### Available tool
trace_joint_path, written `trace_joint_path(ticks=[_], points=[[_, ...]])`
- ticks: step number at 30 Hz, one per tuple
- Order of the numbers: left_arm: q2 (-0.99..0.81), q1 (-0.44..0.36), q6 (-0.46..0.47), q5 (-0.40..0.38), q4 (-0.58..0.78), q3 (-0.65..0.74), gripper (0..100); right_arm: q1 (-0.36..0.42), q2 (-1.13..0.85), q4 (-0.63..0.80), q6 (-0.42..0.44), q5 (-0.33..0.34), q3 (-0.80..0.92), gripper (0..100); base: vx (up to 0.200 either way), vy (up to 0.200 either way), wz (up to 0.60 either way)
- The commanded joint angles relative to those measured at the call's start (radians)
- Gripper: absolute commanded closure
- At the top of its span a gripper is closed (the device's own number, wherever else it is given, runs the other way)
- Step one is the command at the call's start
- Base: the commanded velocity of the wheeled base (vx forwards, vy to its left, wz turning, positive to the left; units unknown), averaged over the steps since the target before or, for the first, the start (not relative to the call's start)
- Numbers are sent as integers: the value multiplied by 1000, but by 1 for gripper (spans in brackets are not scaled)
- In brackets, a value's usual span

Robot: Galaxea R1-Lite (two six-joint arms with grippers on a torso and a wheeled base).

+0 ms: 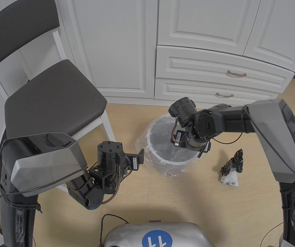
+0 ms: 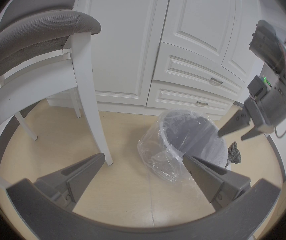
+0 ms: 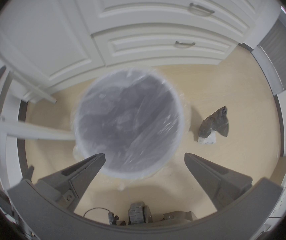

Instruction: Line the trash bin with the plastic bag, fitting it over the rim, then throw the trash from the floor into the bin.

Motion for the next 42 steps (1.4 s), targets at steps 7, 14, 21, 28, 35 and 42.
trace_joint_path(ticks=[7,14,21,28,35,42], points=[[1,-3,-3,1,-2,2,0,-107,104,-159,-13,15,-110,0,0,0,0],[1,-3,-4,1,-3,2,0,-184,212,-432,-47,50,-110,0,0,0,0],[3,-3,-7,1,-20,3,0,-208,252,-577,-41,79,-110,0,0,0,0],[3,-3,-7,1,-43,3,0,-228,301,-728,-36,93,-110,0,0,0,0],[3,-3,-7,1,-46,6,0,-222,296,-702,-10,125,-110,0,0,0,0],[1,-5,-7,1,-46,8,0,-215,246,-617,-13,174,-68,0,0,0,0]])
